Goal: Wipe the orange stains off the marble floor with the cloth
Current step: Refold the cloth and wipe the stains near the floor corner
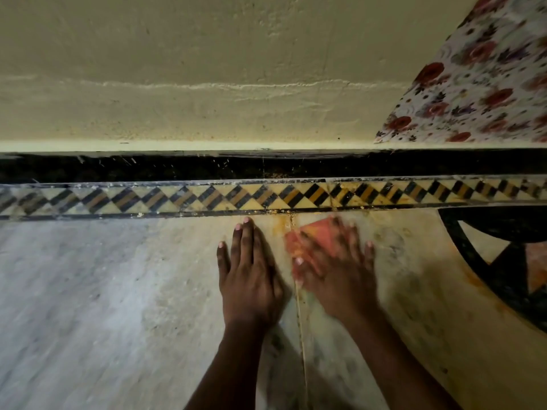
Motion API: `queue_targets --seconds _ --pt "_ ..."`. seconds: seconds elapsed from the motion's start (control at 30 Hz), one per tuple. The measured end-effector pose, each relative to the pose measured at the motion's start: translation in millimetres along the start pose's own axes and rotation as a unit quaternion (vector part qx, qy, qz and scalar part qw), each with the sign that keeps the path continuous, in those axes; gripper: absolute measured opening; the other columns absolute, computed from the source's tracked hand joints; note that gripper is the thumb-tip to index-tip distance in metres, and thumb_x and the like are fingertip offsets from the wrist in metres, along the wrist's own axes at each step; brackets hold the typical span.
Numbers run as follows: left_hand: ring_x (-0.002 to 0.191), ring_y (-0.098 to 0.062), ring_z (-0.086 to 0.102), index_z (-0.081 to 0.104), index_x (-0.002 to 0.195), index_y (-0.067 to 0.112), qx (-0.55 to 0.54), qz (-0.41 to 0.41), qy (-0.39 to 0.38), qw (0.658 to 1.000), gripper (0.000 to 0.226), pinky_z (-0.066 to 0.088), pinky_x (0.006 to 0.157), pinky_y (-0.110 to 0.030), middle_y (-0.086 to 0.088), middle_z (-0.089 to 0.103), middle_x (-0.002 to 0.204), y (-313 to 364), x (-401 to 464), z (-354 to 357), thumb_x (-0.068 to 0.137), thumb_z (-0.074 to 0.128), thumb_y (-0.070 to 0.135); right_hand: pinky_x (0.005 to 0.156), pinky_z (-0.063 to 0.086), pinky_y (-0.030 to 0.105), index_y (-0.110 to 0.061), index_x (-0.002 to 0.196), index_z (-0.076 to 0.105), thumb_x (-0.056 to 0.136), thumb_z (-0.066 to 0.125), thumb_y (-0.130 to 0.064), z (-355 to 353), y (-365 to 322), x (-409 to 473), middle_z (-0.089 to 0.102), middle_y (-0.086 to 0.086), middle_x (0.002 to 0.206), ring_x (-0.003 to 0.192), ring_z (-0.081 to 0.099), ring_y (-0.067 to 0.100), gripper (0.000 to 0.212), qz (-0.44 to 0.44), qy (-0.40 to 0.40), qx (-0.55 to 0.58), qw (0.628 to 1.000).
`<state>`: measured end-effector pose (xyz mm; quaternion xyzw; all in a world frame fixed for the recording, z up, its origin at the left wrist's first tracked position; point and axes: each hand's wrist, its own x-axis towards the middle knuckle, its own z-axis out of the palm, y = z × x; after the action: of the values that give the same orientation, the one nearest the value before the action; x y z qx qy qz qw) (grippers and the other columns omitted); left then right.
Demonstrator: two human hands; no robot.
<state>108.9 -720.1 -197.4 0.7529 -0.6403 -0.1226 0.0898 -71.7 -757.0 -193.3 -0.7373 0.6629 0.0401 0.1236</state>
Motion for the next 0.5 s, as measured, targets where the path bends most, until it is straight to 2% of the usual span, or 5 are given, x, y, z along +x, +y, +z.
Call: queue_targets --seconds 0.17,0.27,0.37,0.43,0.5 --pt "0.164 -0.026 0.007 0.019 0.166 0.006 0.003 0.003 0.014 1.0 0.079 0.008 0.131 -0.055 -0.012 0.012 0.176 -2 1 5 0.096 0.028 0.041 0.127 -0.008 0.063 -0.051 0.165 0.0 0.1 0.024 -0.075 -14 -18 85 -0.016 0.019 0.176 0.161 -0.019 0.044 0.074 0.324 0.058 0.133 0.935" --pt "0.163 -0.028 0.013 0.026 0.165 0.005 0.0 0.002 0.018 1.0 0.079 0.012 0.131 -0.056 -0.013 0.018 0.175 -1 0 2 0.095 0.03 0.041 0.129 -0.008 0.06 -0.037 0.168 -0.003 0.101 0.024 -0.071 -8 -75 80 -0.017 0.024 0.174 0.16 -0.023 0.044 0.08 0.131 0.034 0.071 0.988" --pt "0.163 -0.028 0.015 0.029 0.164 0.004 0.001 -0.001 0.022 1.0 0.076 0.014 0.13 -0.057 -0.014 0.02 0.174 0 0 2 0.097 0.034 0.04 0.13 0.003 0.057 -0.048 0.166 -0.004 0.099 0.013 -0.071 -4 -51 45 -0.018 0.011 0.177 0.163 -0.016 0.034 0.073 -0.075 0.002 0.011 0.997" --pt "0.163 -0.028 0.011 0.024 0.165 0.004 0.008 0.005 0.017 1.0 0.079 0.013 0.13 -0.057 -0.014 0.014 0.175 -2 0 4 0.096 0.041 0.038 0.129 0.012 0.059 -0.055 0.164 -0.004 0.1 0.006 -0.075 -7 8 51 -0.014 0.003 0.179 0.164 -0.007 0.033 0.067 -0.077 -0.002 -0.005 0.997" --pt "0.164 -0.028 0.008 0.02 0.166 0.005 0.009 0.005 0.014 1.0 0.08 0.012 0.13 -0.058 -0.014 0.01 0.176 -4 0 6 0.096 0.044 0.038 0.126 0.025 0.065 -0.051 0.166 0.003 0.099 0.004 -0.077 -11 68 63 0.001 0.006 0.179 0.163 0.005 0.039 0.071 0.039 0.041 -0.028 0.998"
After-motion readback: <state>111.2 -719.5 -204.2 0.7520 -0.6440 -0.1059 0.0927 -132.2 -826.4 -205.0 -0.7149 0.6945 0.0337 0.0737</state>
